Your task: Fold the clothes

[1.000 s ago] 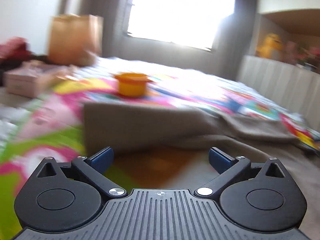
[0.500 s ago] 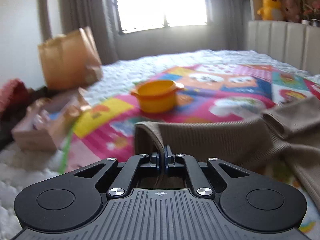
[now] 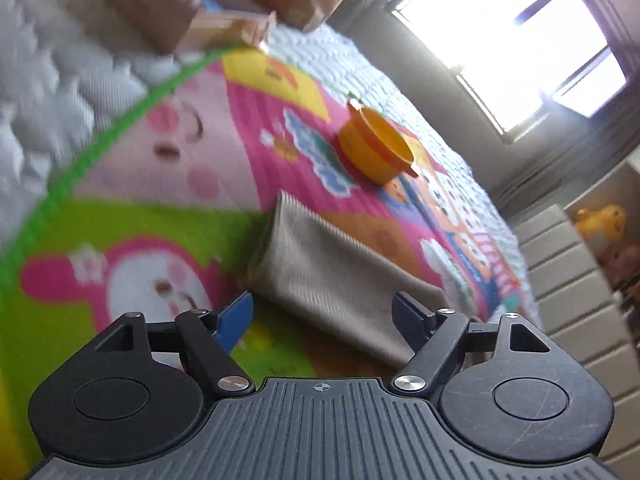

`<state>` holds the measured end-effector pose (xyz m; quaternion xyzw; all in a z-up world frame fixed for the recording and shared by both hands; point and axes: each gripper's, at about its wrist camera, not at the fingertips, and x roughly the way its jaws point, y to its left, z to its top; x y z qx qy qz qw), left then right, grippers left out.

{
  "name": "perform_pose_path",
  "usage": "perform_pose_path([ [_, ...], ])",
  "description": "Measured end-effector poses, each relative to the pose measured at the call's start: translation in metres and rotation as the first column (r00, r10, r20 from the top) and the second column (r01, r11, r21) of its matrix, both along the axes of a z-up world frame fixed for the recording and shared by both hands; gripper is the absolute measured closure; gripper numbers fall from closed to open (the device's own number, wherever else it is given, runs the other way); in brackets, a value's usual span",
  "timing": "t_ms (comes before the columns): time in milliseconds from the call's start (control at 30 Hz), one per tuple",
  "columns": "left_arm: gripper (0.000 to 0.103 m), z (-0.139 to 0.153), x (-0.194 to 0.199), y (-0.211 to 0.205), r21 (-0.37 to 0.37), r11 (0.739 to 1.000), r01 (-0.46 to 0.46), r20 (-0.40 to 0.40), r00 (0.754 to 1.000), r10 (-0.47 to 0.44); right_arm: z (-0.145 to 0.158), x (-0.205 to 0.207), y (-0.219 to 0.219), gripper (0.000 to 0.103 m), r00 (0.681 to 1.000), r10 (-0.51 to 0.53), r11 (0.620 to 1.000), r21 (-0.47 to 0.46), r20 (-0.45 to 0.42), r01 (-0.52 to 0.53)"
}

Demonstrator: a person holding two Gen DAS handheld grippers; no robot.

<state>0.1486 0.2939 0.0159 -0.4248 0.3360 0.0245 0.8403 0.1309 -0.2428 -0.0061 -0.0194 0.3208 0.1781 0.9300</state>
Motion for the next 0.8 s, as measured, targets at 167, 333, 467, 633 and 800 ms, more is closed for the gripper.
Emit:
perform_pose_path([
  [167, 0.021, -0.022, 0.024, -0.026, 0.029, 0.988, -0.151, 0.032, 0.988, 0.15, -0.001, -0.002, 0.0, 0.0, 1.0, -0.001, 1.0, 0.001, 0.011, 0.001],
  [333, 0.093, 0.002, 0.056, -0.064, 0.331, 0.931, -0.152, 0.031, 0.988, 0.151, -0.002, -0.005, -0.004, 0.0, 1.0, -0.003, 1.0, 0.026, 0.031, 0.003],
  [467, 0.093, 0.068, 0.056, -0.105, 0.475, 0.876, -0.087, 0.166, 0.986, 0.008, -0.002, -0.005, -0.01, 0.0, 0.999, -0.004, 0.997, 0.077, 0.035, 0.001],
  [633, 0.094, 0.15, 0.069, -0.172, 0.509, 0.86, -0.02, 0.287, 0.946, -0.148, -0.002, -0.005, -0.017, 0.0, 0.999, -0.003, 0.991, 0.131, 0.041, -0.002],
  [800, 0.094, 0.184, 0.094, -0.265, 0.51, 0.849, 0.14, 0.311, 0.89, -0.333, -0.003, -0.008, -0.021, 0.0, 0.999, -0.003, 0.986, 0.167, 0.052, -0.005],
])
